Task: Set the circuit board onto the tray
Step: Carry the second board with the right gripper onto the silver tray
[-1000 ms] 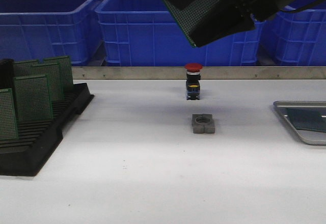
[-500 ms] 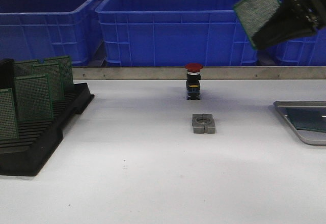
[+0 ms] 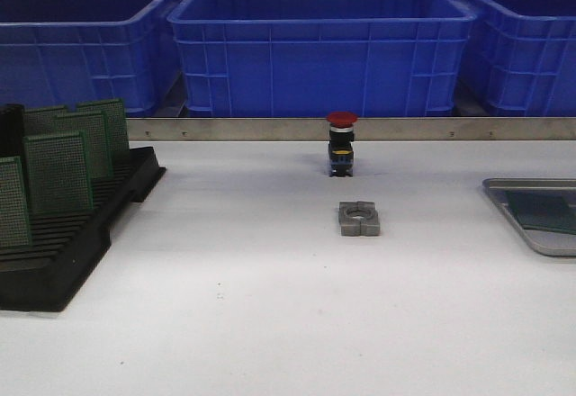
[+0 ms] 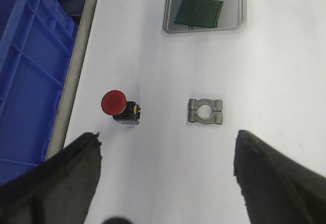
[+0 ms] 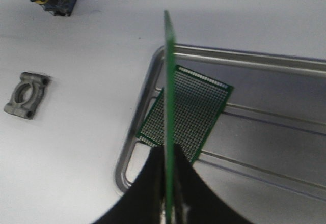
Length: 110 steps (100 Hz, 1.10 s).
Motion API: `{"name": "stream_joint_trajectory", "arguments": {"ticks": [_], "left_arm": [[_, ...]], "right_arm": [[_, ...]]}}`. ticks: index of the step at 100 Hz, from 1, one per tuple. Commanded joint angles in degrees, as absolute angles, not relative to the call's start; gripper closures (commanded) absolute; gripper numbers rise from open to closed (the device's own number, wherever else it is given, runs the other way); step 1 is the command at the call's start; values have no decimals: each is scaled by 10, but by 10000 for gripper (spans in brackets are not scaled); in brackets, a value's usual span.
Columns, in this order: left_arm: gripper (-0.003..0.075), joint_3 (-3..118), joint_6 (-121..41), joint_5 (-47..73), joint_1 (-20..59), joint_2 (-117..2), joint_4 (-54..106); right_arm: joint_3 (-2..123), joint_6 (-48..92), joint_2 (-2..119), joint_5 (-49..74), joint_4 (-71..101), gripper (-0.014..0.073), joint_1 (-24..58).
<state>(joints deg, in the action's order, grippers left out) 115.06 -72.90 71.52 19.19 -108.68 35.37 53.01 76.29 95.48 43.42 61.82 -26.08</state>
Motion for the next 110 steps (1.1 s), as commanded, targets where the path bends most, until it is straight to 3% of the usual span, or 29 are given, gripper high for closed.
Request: {"name": "stream_joint_trajectory", "arguments": {"ticks": [1,52,57,62,74,81,97,110], "left_arm": [[206,1168,-724,723,189,-1059,387],[206,1168,-724,714,189,-1061,388],[206,1168,-724,714,189,-1061,388],[206,1168,-724,714,189,-1061,388],[209,1168,-724,709,190,-1061,388],[214,1168,-724,707,190,-1061,388],[318,1177,-683,704,183,-1060,380],[561,1199,-566,705,170,-1060,361]], "right_arm": [[537,764,933,422,646,662,-263],[537,764,1002,362,654,644,-263],[537,765,1002,357,653,580,-263],[537,765,1002,352,653,463,-263],[537,765,1002,326,653,89,-263],[537,765,997,312,653,-8,-263],[537,767,972,303,639,39,-263],[537,768,932,320,624,204,-263]]}}
